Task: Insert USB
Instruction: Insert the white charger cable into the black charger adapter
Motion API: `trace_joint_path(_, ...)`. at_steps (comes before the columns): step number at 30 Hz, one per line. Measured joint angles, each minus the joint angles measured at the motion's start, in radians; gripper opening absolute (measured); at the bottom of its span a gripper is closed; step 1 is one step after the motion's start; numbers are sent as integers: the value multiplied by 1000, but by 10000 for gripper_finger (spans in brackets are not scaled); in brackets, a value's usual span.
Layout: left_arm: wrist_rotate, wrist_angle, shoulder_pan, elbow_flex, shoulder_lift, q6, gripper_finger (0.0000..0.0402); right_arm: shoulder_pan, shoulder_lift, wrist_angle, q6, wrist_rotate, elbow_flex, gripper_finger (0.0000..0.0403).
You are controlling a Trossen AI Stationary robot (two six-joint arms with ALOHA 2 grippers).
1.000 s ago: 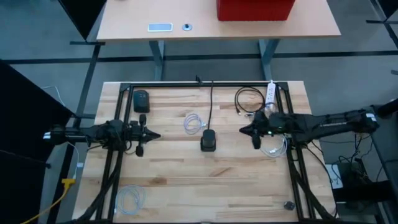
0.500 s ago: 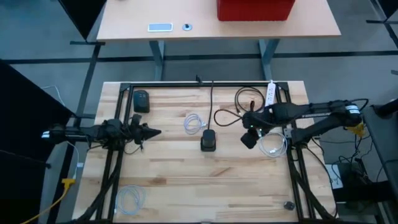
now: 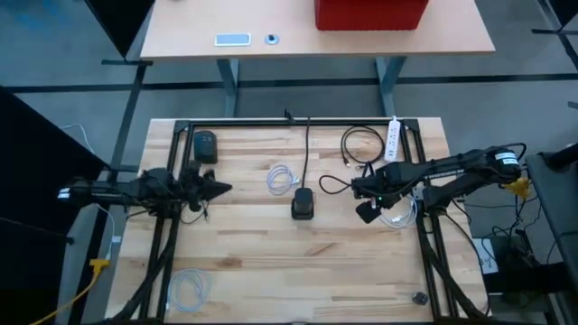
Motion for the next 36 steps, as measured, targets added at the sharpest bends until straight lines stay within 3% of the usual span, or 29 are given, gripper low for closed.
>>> trace_joint_path(9,-63,-146,1,263,96,266,91,1,13,96,21,10,-150,207)
trace_joint_path(16,-83,-349,1,489,230,333,155,8,2,227,19,-49,-249,193)
trace_joint_path(19,-83,-417,1,562,274,333,166,19,9,271,46,-47,-284,180)
trace_joint_path(36,-258,-432,1,700,452,402,127,50,-139,171,-102,60,-33,27)
